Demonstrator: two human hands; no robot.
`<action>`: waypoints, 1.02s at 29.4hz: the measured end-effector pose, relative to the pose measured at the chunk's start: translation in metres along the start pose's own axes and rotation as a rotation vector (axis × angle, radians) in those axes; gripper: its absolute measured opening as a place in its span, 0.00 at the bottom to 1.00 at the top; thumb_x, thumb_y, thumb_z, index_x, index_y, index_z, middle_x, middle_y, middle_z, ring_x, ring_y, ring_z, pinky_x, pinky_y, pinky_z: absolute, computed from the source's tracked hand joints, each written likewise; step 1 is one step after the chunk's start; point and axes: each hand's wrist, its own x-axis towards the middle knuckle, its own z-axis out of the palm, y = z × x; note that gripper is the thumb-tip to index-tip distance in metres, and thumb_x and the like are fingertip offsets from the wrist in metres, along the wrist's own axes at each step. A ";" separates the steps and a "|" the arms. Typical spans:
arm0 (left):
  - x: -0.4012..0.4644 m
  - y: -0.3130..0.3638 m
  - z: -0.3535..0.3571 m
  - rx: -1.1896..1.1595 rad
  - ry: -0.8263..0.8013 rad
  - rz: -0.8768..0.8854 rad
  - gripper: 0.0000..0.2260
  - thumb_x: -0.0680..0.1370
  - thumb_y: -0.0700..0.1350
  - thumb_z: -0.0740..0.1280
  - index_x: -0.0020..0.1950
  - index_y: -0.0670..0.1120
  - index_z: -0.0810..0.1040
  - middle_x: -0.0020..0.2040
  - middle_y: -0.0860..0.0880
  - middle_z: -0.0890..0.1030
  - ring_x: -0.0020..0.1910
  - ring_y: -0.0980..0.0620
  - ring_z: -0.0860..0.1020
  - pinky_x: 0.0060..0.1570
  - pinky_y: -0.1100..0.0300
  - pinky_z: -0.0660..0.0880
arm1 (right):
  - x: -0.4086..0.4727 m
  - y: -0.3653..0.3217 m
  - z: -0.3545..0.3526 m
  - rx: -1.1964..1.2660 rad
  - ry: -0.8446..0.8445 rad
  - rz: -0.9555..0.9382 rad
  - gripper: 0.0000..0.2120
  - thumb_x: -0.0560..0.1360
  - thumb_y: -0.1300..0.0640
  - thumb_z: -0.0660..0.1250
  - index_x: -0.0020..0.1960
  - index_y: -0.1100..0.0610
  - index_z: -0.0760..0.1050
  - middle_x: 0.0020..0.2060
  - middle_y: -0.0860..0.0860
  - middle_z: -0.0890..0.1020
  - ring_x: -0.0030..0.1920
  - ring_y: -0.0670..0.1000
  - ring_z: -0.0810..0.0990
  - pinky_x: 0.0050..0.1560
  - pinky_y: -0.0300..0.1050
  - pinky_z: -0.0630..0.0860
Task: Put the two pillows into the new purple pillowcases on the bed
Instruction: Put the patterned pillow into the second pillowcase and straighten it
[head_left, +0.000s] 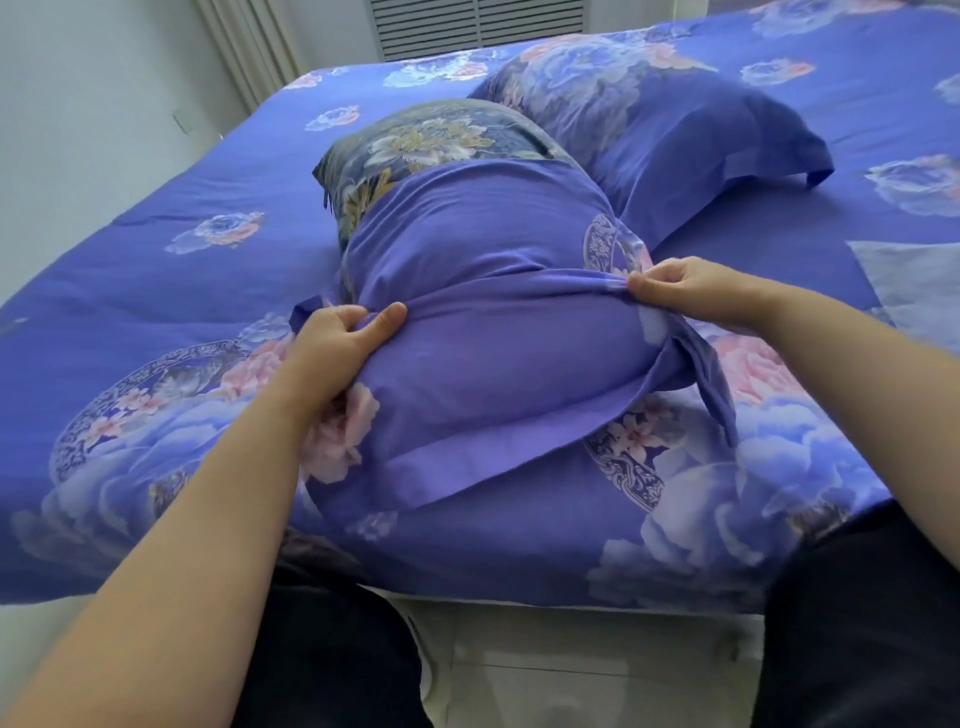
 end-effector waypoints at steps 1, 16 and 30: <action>0.001 -0.003 -0.002 0.057 0.078 0.053 0.22 0.74 0.57 0.69 0.38 0.36 0.74 0.36 0.47 0.71 0.33 0.56 0.69 0.35 0.65 0.68 | -0.001 0.001 -0.003 0.023 -0.045 0.007 0.27 0.68 0.31 0.63 0.45 0.56 0.80 0.41 0.46 0.80 0.42 0.43 0.76 0.49 0.33 0.72; 0.011 -0.016 -0.009 0.043 0.025 -0.180 0.19 0.76 0.57 0.63 0.46 0.39 0.76 0.46 0.38 0.80 0.48 0.41 0.79 0.48 0.51 0.73 | -0.015 -0.019 0.022 0.484 -0.150 -0.064 0.14 0.76 0.47 0.61 0.49 0.56 0.80 0.40 0.49 0.84 0.39 0.45 0.81 0.40 0.35 0.78; -0.006 0.072 0.055 0.694 -0.122 0.400 0.25 0.72 0.69 0.56 0.56 0.51 0.70 0.56 0.52 0.77 0.55 0.47 0.75 0.52 0.53 0.70 | -0.001 -0.016 -0.004 -0.200 -0.118 -0.028 0.08 0.75 0.54 0.68 0.41 0.55 0.72 0.34 0.47 0.72 0.37 0.44 0.70 0.40 0.41 0.68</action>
